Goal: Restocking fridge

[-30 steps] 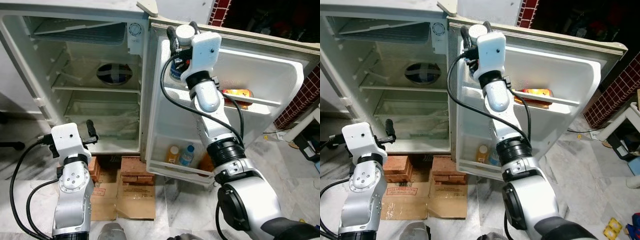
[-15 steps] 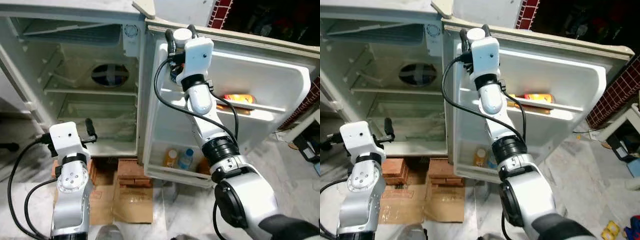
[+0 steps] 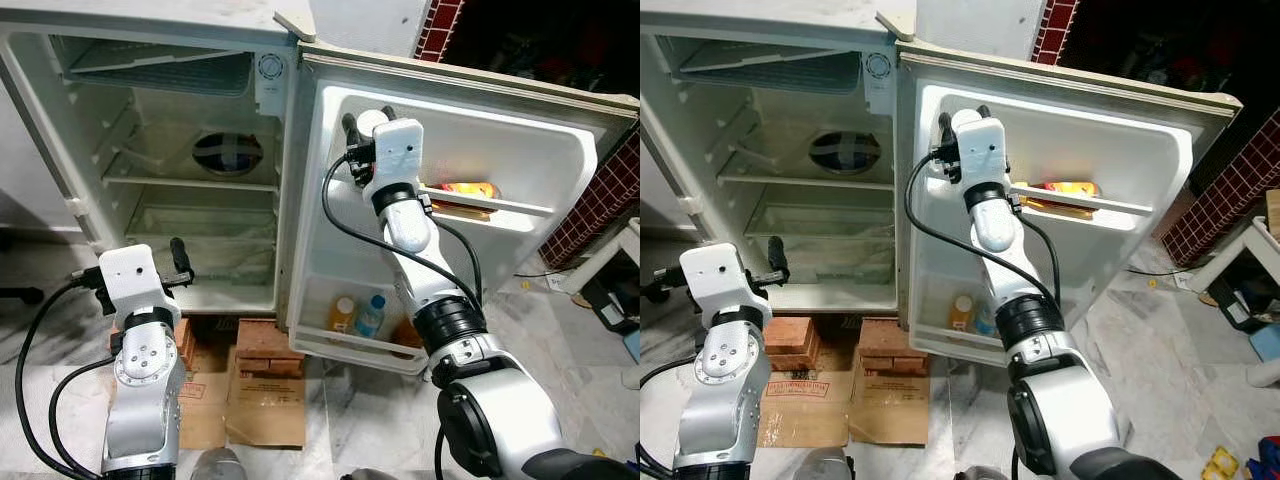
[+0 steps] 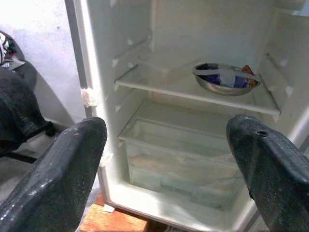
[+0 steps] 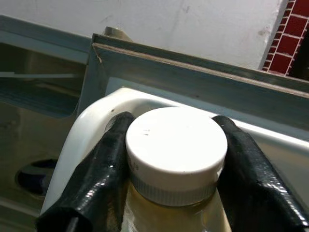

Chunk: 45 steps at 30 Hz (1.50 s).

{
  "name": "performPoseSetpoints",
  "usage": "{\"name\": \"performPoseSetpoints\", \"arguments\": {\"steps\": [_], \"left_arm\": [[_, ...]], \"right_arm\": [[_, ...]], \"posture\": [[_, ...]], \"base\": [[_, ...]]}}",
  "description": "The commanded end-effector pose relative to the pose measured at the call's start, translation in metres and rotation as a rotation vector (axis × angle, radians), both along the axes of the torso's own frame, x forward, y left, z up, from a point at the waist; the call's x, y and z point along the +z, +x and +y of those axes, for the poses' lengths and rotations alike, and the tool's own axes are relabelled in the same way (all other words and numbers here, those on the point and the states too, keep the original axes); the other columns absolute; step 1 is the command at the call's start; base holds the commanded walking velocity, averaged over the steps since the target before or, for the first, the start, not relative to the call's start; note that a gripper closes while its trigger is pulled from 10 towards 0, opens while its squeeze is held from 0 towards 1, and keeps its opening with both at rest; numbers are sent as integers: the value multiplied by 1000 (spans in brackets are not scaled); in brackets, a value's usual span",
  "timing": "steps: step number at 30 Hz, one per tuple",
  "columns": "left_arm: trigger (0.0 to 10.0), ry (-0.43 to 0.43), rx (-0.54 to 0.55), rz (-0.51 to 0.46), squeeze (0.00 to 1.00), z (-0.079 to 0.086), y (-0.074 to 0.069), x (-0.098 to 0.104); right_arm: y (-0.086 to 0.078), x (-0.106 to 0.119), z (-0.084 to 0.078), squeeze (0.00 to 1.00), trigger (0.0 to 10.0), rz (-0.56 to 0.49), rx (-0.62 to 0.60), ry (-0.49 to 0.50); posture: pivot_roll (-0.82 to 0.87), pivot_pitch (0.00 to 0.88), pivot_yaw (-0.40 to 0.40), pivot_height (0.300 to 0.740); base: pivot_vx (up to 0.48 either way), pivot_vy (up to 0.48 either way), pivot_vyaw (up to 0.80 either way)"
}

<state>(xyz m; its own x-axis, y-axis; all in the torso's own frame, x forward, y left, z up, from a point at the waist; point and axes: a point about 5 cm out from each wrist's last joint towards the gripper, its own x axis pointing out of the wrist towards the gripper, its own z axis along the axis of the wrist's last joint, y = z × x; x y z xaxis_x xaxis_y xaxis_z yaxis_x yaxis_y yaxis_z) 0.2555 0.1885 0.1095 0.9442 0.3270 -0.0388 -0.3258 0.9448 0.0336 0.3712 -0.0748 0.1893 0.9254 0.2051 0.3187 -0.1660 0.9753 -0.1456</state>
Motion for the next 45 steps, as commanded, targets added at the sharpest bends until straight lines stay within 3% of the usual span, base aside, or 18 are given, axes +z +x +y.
{"name": "performPoseSetpoints", "arguments": {"steps": [1,6,19,36,45], "left_arm": [[10000,-1,-14,6,0,-4,3,-1],[10000,-3,-10,6,0,-4,3,0],[10000,-8,-4,7,0,-5,4,-1],[10000,-13,0,6,0,-7,3,-2],[10000,-14,2,5,0,-7,4,-2]], "right_arm": [[0,-13,-3,1000,10000,74,4,-2],[1,-10,0,1000,10000,72,21,2],[11,33,13,1000,10000,-54,50,48],[19,68,26,1000,10000,-158,46,90],[17,79,9,1000,10000,-233,37,103]], "posture": [[164,0,-102,740],[167,0,-104,740],[161,0,-107,740],[167,0,-122,740],[160,0,-120,740]], "base": [[0,0,0],[0,0,0],[0,0,0],[0,0,0],[0,0,0]]}}
